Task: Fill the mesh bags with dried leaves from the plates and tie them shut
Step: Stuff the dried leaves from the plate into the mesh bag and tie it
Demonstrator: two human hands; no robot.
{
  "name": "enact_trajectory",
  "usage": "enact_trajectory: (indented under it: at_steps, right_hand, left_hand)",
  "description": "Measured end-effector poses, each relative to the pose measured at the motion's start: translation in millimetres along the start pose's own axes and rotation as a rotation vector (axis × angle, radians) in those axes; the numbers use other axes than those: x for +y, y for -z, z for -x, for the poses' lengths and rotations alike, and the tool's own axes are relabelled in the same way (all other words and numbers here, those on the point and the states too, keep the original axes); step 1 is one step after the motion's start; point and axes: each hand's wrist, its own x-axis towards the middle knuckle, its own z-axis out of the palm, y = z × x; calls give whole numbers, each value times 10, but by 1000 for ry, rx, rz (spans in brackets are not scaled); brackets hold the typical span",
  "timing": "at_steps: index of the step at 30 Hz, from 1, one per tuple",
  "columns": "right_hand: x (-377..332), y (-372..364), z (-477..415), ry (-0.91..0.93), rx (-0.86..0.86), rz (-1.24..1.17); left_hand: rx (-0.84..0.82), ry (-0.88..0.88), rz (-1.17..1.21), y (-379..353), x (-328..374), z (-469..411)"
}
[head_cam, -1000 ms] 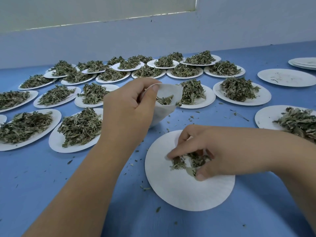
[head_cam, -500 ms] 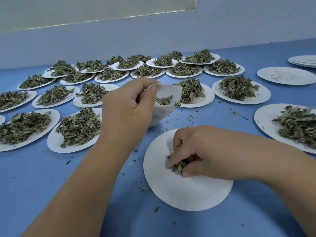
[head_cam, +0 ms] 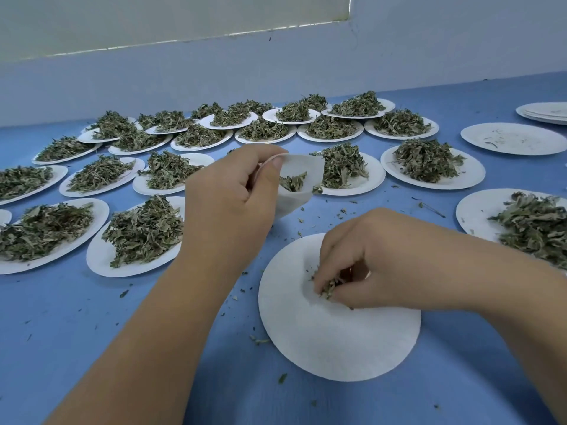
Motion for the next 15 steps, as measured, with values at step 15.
enact_trajectory:
  at_steps: [15]
  right_hand:
    - [68,226,55,113,405,-241]
  left_hand:
    - [-134,-120,-13,-98,68,54]
